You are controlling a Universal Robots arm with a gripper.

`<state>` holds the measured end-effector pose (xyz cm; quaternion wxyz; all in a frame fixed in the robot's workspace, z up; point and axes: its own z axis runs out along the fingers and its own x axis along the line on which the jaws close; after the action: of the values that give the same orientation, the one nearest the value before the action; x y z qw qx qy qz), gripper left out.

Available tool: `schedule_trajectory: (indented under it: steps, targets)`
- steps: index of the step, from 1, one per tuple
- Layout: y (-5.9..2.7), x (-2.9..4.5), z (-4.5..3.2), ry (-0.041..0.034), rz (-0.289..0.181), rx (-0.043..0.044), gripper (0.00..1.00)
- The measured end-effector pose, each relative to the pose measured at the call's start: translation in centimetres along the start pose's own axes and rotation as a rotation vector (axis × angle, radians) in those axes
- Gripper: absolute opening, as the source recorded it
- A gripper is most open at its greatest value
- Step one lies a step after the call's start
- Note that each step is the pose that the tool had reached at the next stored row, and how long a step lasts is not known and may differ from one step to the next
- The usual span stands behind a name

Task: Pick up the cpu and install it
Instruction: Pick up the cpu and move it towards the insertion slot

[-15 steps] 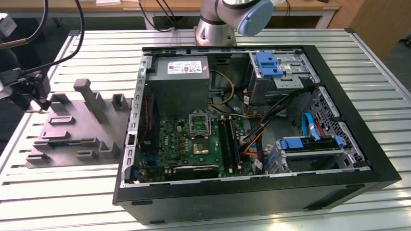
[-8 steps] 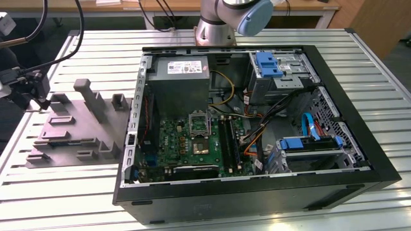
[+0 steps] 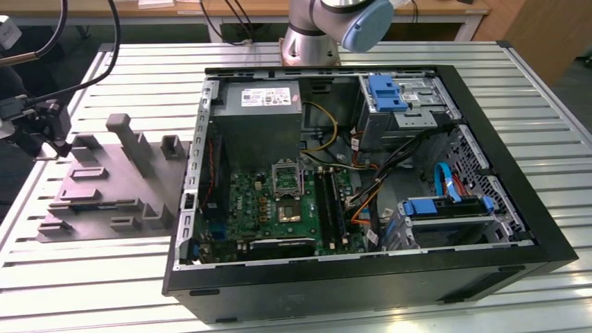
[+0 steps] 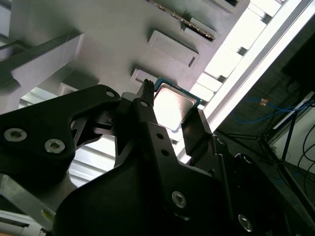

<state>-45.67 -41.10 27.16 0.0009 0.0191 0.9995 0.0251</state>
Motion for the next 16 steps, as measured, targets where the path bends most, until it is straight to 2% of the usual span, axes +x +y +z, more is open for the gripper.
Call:
schedule_trajectory:
  steps: [16]
  targets:
    - [0.04, 0.00, -0.84, 0.0000, 0.000, 0.0000, 0.47]
